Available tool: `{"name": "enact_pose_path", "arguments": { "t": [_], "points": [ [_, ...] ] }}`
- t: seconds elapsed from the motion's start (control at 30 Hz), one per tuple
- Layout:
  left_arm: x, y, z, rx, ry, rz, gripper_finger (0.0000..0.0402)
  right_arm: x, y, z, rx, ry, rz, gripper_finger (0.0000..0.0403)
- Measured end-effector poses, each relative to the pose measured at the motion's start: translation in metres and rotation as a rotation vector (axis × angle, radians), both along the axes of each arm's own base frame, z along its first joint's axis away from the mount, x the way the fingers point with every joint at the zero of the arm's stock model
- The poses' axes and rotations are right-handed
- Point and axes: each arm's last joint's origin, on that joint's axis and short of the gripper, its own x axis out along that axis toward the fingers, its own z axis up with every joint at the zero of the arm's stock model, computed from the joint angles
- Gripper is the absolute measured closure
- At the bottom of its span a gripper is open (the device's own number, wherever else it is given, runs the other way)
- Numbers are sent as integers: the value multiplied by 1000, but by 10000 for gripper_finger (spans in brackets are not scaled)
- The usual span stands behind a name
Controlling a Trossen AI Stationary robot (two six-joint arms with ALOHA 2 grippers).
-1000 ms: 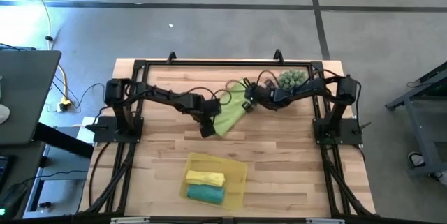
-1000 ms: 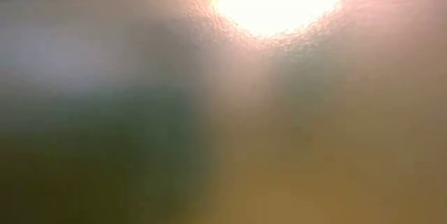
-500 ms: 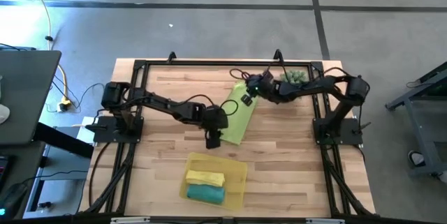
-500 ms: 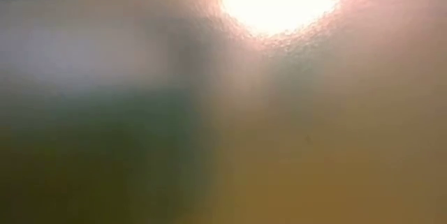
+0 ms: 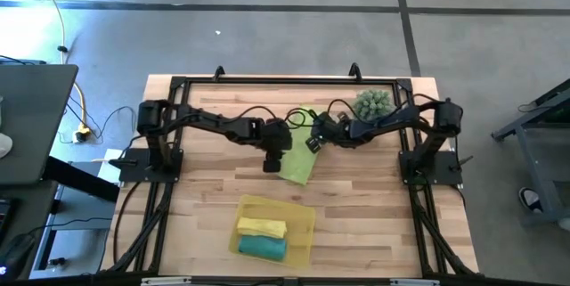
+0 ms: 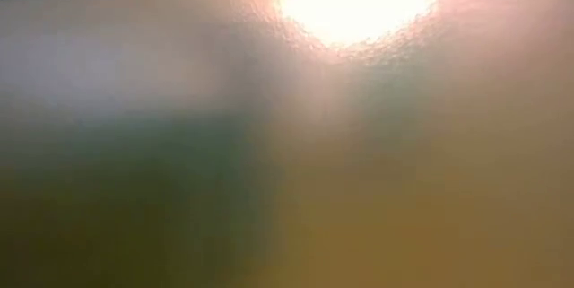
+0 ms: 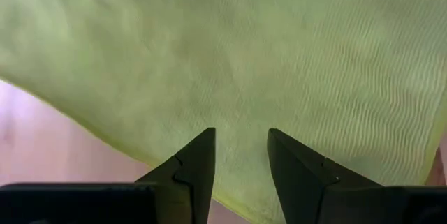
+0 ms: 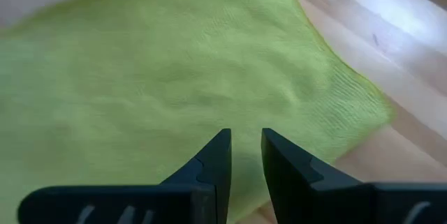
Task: Roll microfiber towels into tight, uniform cylinder then place into a basket
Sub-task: Roll the green towel
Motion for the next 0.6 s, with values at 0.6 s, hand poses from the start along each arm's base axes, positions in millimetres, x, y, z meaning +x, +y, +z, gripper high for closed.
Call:
{"name": "enact_pose_path", "arguments": {
  "t": [0.6],
  "points": [
    [15, -44, -23, -162, -13, 23, 282, 3, -58, -10, -183, 48, 107, 332]
  ]
}}
